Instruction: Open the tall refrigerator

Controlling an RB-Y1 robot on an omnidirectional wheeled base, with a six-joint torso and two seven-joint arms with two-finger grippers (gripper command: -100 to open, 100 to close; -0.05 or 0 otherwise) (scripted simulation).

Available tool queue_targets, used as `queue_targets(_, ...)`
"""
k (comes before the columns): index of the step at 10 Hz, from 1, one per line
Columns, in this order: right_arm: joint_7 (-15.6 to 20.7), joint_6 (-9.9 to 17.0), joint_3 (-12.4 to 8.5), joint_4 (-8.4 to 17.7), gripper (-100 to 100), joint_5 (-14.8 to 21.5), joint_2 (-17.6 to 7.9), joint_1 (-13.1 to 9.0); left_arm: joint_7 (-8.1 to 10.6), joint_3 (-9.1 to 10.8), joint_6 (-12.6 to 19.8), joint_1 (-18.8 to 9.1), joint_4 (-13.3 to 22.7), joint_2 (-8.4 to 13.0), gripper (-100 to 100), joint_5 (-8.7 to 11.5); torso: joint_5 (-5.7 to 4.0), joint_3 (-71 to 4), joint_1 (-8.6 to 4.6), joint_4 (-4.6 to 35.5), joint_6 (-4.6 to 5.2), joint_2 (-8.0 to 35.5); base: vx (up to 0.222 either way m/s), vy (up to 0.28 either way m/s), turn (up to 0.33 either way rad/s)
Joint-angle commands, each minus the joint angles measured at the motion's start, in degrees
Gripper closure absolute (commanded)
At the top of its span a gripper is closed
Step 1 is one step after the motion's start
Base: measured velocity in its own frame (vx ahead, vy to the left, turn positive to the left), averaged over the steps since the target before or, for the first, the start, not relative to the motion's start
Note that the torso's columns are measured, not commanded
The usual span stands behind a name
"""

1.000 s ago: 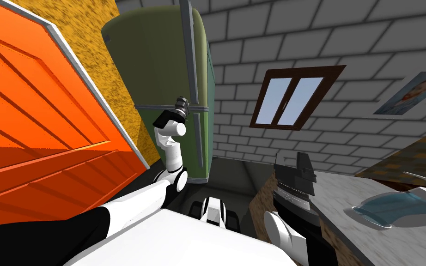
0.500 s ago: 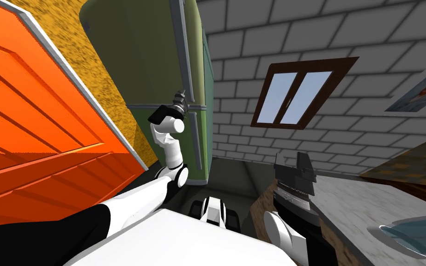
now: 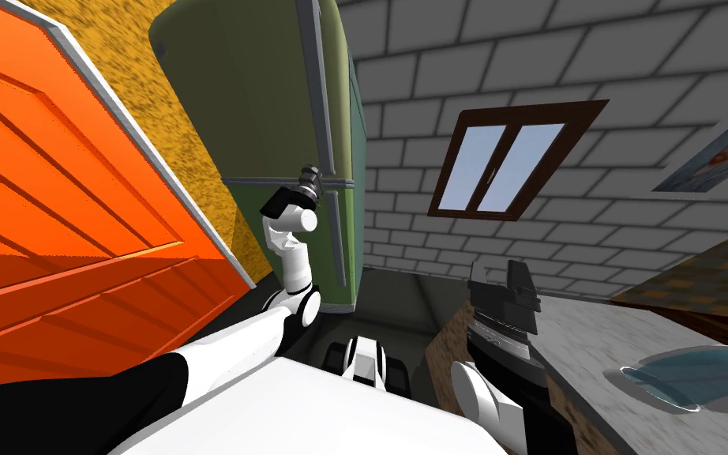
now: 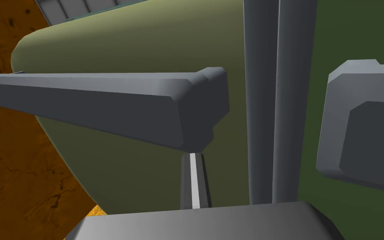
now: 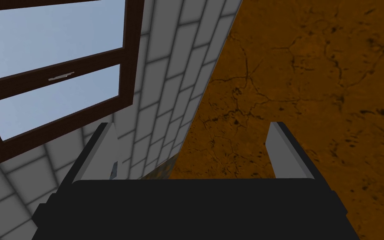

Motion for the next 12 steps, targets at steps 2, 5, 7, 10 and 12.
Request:
queue_targets(2,0.00,0.00,0.00,0.00,0,0.00,0.00,0.00,-3.32,-2.00,1.65,-0.01,-0.12,2.70,-100,-1.38,0.08,-0.13,0.03,-0.19,0.00,-0.20,0.005,-0.028,0.014)
queue_targets(5,0.00,0.00,0.00,0.00,0,0.00,0.00,0.01,-6.26,-3.79,3.10,0.00,-0.20,5.09,-100,-2.61,0.12,-0.08,0.12,-0.18,-0.01,-0.12,0.013,-0.024,0.006)
queue_targets(7,0.00,0.00,0.00,0.00,0,0.00,0.00,0.01,-6.46,-3.97,3.16,-0.01,-0.15,5.33,-100,-2.74,0.12,-0.03,0.13,-0.16,-0.02,-0.05,0.007,-0.019,0.007)
queue_targets(10,0.00,0.00,0.00,0.00,0,0.00,0.00,0.01,-7.03,-3.48,6.87,-2.51,-1.19,6.08,-100,-2.70,0.13,-0.14,0.16,-0.21,-0.02,-0.23,0.059,0.004,-0.015)
queue_targets(12,0.00,0.00,0.00,0.00,0,0.00,0.00,0.02,-7.06,-3.38,7.10,-2.62,-1.38,6.20,-100,-2.59,0.12,-0.11,0.15,-0.19,-0.02,-0.17,0.062,0.011,-0.006)
